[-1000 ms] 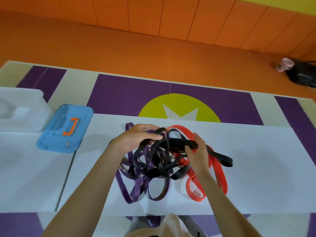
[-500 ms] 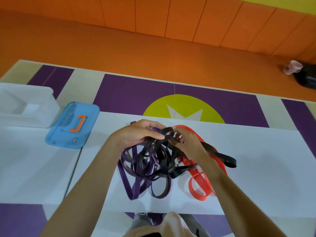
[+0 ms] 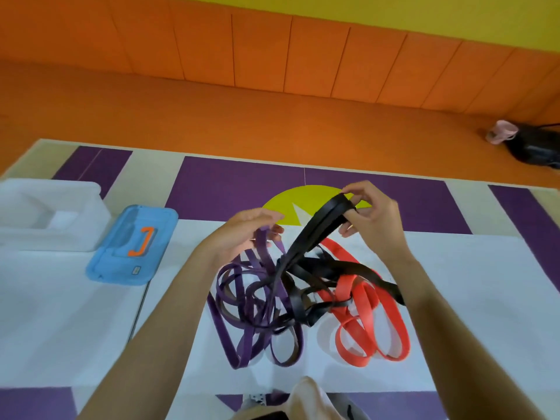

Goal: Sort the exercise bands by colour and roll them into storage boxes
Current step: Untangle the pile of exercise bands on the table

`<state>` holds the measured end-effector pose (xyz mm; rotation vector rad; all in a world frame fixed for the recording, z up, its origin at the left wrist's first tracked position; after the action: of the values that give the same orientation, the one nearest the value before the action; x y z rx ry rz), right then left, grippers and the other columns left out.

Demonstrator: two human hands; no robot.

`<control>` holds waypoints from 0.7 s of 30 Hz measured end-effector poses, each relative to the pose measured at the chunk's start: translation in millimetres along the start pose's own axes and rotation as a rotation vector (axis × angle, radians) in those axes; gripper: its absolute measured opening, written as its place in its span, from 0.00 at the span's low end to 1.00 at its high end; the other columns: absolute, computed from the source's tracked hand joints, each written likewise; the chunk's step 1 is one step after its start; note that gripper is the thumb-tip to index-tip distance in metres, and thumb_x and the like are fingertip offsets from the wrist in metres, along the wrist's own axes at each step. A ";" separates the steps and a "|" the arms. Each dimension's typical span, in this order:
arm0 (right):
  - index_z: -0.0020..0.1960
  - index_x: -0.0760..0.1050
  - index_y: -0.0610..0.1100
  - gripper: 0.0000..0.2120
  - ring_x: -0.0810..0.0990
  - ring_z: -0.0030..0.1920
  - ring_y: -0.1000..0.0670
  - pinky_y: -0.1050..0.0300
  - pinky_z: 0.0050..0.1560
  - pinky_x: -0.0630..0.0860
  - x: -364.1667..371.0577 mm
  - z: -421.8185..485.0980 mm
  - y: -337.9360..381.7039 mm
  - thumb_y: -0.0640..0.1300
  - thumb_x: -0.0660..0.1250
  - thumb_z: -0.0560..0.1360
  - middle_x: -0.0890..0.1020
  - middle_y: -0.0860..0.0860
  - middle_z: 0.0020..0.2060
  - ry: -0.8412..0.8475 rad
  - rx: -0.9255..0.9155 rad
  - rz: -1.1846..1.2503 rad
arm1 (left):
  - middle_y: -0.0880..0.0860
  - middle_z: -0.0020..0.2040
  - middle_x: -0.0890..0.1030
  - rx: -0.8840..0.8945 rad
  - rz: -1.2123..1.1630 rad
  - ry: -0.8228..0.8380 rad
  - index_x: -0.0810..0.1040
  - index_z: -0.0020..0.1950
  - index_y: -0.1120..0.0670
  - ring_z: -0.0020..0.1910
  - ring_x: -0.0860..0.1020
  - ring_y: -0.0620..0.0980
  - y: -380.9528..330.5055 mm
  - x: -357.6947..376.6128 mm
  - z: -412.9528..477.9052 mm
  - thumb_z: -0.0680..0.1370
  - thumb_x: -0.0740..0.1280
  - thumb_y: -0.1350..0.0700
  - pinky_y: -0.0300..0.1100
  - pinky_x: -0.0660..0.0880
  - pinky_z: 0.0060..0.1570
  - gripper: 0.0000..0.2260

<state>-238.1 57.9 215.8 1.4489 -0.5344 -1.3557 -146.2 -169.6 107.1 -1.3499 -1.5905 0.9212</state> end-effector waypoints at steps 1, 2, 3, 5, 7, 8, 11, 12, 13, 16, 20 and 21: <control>0.56 0.79 0.48 0.18 0.86 0.30 0.41 0.48 0.33 0.85 -8.7 0.1 2.9 0.27 0.66 0.76 0.81 0.39 0.44 -0.030 -0.001 0.024 | 0.56 0.53 0.87 0.016 -0.004 -0.065 0.84 0.64 0.56 0.54 0.85 0.56 -2.5 -6.8 0.5 0.83 0.70 0.56 0.57 0.79 0.64 0.11; 0.56 0.79 0.48 0.18 0.86 0.31 0.39 0.48 0.33 0.85 -17.7 -0.7 4.6 0.27 0.66 0.76 0.82 0.39 0.44 -0.063 0.002 0.053 | 0.56 0.52 0.87 0.033 -0.015 -0.122 0.84 0.63 0.56 0.51 0.85 0.55 -4.1 -13.1 0.5 0.84 0.69 0.58 0.55 0.80 0.62 0.09; 0.55 0.79 0.47 0.18 0.86 0.31 0.39 0.49 0.32 0.84 -27.6 -2.7 4.5 0.26 0.65 0.76 0.83 0.41 0.43 -0.101 0.005 0.087 | 0.57 0.52 0.87 0.054 -0.032 -0.171 0.84 0.62 0.57 0.48 0.85 0.54 -5.7 -18.8 -0.1 0.84 0.69 0.60 0.53 0.80 0.60 0.08; 0.57 0.79 0.44 0.17 0.87 0.32 0.41 0.52 0.31 0.84 -47.4 -7.9 1.2 0.25 0.64 0.77 0.85 0.48 0.41 -0.165 0.013 0.145 | 0.58 0.52 0.86 0.095 -0.074 -0.264 0.83 0.60 0.57 0.44 0.84 0.54 -8.6 -30.9 -2.5 0.82 0.70 0.63 0.52 0.79 0.57 0.08; 0.58 0.78 0.42 0.18 0.88 0.35 0.42 0.51 0.33 0.85 -63.0 -12.5 -8.9 0.24 0.64 0.76 0.86 0.50 0.40 -0.192 0.044 0.163 | 0.57 0.49 0.87 0.135 -0.102 -0.345 0.83 0.59 0.57 0.41 0.82 0.54 -10.2 -43.0 -6.0 0.81 0.70 0.65 0.52 0.79 0.55 0.08; 0.58 0.78 0.43 0.19 0.88 0.36 0.43 0.51 0.34 0.85 -69.6 -14.7 -18.9 0.23 0.64 0.76 0.86 0.50 0.41 -0.196 0.075 0.161 | 0.56 0.47 0.87 0.156 -0.122 -0.373 0.83 0.58 0.57 0.40 0.81 0.54 -11.1 -47.9 -7.3 0.81 0.69 0.66 0.52 0.78 0.54 0.08; 0.57 0.78 0.46 0.19 0.89 0.38 0.44 0.48 0.37 0.86 -85.5 -23.8 -66.3 0.24 0.65 0.77 0.86 0.49 0.42 -0.179 0.207 0.092 | 0.55 0.46 0.87 0.209 -0.199 -0.418 0.83 0.57 0.57 0.36 0.79 0.53 -11.7 -57.6 -9.4 0.83 0.67 0.65 0.53 0.76 0.52 0.08; 0.56 0.79 0.46 0.18 0.89 0.39 0.42 0.46 0.40 0.86 -87.1 -27.8 -85.3 0.25 0.65 0.78 0.85 0.44 0.45 -0.151 0.266 0.058 | 0.55 0.46 0.87 0.219 -0.225 -0.421 0.83 0.57 0.57 0.35 0.78 0.52 -12.4 -57.8 -10.2 0.83 0.67 0.65 0.52 0.75 0.51 0.08; 0.55 0.79 0.46 0.17 0.89 0.39 0.41 0.43 0.42 0.86 -85.6 -33.6 -105.5 0.25 0.66 0.77 0.84 0.39 0.47 -0.103 0.329 0.027 | 0.55 0.46 0.87 0.223 -0.238 -0.417 0.84 0.57 0.56 0.35 0.78 0.52 -13.6 -55.9 -10.8 0.83 0.66 0.64 0.52 0.75 0.52 0.08; 0.50 0.80 0.49 0.20 0.87 0.39 0.40 0.45 0.46 0.86 -75.1 -58.4 -166.8 0.24 0.70 0.72 0.82 0.35 0.47 0.065 0.499 -0.169 | 0.56 0.49 0.87 0.227 -0.199 -0.364 0.85 0.56 0.53 0.36 0.78 0.53 -21.7 -41.4 -10.3 0.84 0.67 0.61 0.54 0.73 0.54 0.08; 0.46 0.75 0.56 0.16 0.84 0.44 0.42 0.66 0.39 0.74 -41.4 -78.7 -218.7 0.35 0.71 0.68 0.85 0.45 0.48 0.413 0.513 -0.602 | 0.57 0.54 0.87 0.199 -0.158 -0.272 0.84 0.58 0.52 0.45 0.83 0.54 -28.4 -16.1 -4.6 0.84 0.67 0.61 0.53 0.79 0.59 0.08; 0.48 0.76 0.55 0.13 0.84 0.49 0.42 0.63 0.42 0.74 -27.9 -86.1 -230.7 0.37 0.69 0.72 0.85 0.46 0.51 0.539 0.542 -0.701 | 0.57 0.56 0.87 0.184 -0.178 -0.253 0.84 0.59 0.53 0.48 0.85 0.54 -28.1 -10.0 -2.9 0.84 0.66 0.61 0.52 0.79 0.59 0.08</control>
<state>-239.6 198.3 11.6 2.5080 -0.0122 -1.2868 -153.3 -183.7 132.6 -0.9780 -1.7357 1.1309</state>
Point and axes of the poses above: each hand's wrist, its own z-axis towards the middle knuckle, its own x-axis out of the palm, y = z × x, the point moved 10 cm from there along z, towards the middle knuckle
